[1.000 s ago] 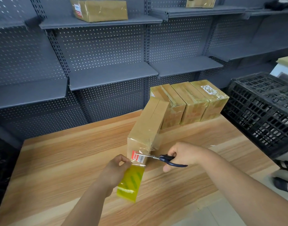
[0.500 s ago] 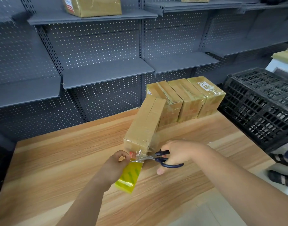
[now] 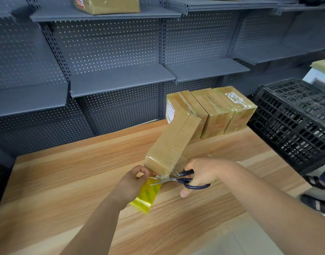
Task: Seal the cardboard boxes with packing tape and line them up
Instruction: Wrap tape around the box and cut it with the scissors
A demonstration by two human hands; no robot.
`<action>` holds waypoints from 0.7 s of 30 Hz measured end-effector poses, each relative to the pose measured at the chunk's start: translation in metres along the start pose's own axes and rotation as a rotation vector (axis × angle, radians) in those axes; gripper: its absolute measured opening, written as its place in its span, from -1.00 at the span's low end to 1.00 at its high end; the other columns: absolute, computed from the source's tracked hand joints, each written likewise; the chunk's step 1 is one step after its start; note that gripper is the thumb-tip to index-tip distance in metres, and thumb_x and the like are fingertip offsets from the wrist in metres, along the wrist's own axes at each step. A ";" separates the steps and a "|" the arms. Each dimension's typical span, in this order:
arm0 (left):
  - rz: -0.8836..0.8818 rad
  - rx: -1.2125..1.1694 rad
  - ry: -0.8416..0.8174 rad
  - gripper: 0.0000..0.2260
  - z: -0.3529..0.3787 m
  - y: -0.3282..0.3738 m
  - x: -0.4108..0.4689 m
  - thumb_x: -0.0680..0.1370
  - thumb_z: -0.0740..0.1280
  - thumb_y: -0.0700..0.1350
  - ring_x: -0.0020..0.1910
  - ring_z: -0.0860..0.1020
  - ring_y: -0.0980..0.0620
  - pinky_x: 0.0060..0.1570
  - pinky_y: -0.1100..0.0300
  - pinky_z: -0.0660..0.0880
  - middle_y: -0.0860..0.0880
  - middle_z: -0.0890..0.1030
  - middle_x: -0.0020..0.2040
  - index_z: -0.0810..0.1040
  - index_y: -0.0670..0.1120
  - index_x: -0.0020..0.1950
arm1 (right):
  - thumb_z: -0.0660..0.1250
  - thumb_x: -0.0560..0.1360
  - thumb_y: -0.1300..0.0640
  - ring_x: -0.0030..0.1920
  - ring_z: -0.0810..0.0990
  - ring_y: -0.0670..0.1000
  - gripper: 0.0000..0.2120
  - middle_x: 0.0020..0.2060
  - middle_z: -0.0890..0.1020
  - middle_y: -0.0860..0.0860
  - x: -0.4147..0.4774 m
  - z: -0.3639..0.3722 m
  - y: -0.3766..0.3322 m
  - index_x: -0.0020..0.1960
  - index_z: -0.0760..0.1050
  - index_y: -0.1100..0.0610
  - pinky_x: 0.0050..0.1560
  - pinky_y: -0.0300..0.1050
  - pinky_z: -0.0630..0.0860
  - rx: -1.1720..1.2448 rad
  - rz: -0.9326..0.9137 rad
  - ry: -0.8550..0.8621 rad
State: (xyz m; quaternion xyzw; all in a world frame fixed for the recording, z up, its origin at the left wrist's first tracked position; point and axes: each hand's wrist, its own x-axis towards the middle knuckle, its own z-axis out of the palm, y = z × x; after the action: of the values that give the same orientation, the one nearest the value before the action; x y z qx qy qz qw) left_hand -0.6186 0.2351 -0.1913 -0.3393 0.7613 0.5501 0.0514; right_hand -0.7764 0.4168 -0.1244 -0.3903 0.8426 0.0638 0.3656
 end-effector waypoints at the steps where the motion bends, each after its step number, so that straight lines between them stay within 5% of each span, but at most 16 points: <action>1: 0.002 -0.001 -0.001 -0.85 0.001 0.000 0.000 0.61 0.27 0.06 -0.25 0.41 0.02 -0.23 0.14 0.30 -0.02 0.59 -0.18 0.53 0.05 -0.10 | 0.39 0.16 -0.54 0.11 0.47 0.02 -0.36 0.06 0.52 -0.15 -0.001 0.000 0.000 0.03 0.46 -0.14 0.12 -0.06 0.34 -0.003 0.003 -0.001; 4: -0.030 -0.036 -0.002 -0.79 0.000 0.006 0.000 0.56 0.30 0.15 -0.17 0.50 0.01 -0.13 0.13 0.39 0.01 0.62 -0.14 0.58 0.04 -0.09 | 0.37 0.17 -0.55 0.17 0.46 0.02 -0.33 0.10 0.49 -0.15 -0.002 -0.002 0.001 0.07 0.45 -0.11 0.26 -0.01 0.30 -0.077 0.001 -0.001; 9: -0.135 -0.083 -0.072 -0.29 -0.010 0.023 -0.003 0.28 0.17 0.58 0.13 0.53 -0.07 0.24 -0.03 0.37 -0.02 0.60 0.11 0.58 0.01 0.02 | 0.36 0.18 -0.55 0.18 0.46 0.04 -0.26 0.08 0.49 -0.13 -0.003 -0.007 0.001 0.13 0.49 -0.04 0.39 0.10 0.16 -0.133 -0.006 -0.005; 11: -0.133 -0.050 -0.042 -0.36 -0.008 0.030 -0.002 0.30 0.16 0.55 0.19 0.44 0.01 0.33 -0.02 0.29 0.04 0.52 0.19 0.58 0.07 0.01 | 0.36 0.18 -0.55 0.17 0.46 0.04 -0.25 0.09 0.49 -0.12 -0.004 -0.007 0.000 0.15 0.50 -0.04 0.41 0.12 0.10 -0.132 -0.007 0.002; 14: -0.143 0.011 -0.043 -0.29 -0.002 0.036 -0.001 0.25 0.16 0.59 0.27 0.43 -0.04 0.33 -0.05 0.28 -0.01 0.50 0.33 0.55 0.10 0.11 | 0.37 0.19 -0.54 0.12 0.45 0.03 -0.29 0.06 0.49 -0.11 -0.005 -0.005 -0.001 0.09 0.50 -0.03 0.35 0.06 0.16 -0.098 -0.023 0.023; 17: -0.264 0.025 -0.011 -0.07 0.002 0.037 0.002 0.30 0.05 0.61 0.36 0.39 -0.16 0.31 -0.11 0.29 -0.13 0.42 0.43 0.55 -0.10 0.27 | 0.36 0.23 -0.53 0.07 0.49 0.05 -0.34 0.03 0.53 -0.08 -0.005 -0.001 0.000 0.03 0.50 -0.02 0.18 -0.02 0.31 -0.041 -0.037 0.043; 21: -0.318 0.021 0.000 -0.10 0.004 0.043 0.003 0.39 -0.01 0.56 0.37 0.37 -0.22 0.33 -0.14 0.29 -0.19 0.39 0.44 0.52 -0.14 0.32 | 0.40 0.21 -0.51 0.00 0.55 0.02 -0.33 -0.01 0.58 -0.05 -0.006 0.007 0.001 0.05 0.50 -0.01 -0.04 -0.09 0.45 0.062 -0.031 0.004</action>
State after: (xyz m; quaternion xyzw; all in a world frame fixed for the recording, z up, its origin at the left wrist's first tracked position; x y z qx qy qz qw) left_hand -0.6467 0.2441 -0.1602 -0.4550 0.7038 0.5270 0.1411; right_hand -0.7707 0.4240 -0.1261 -0.3920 0.8387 0.0312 0.3769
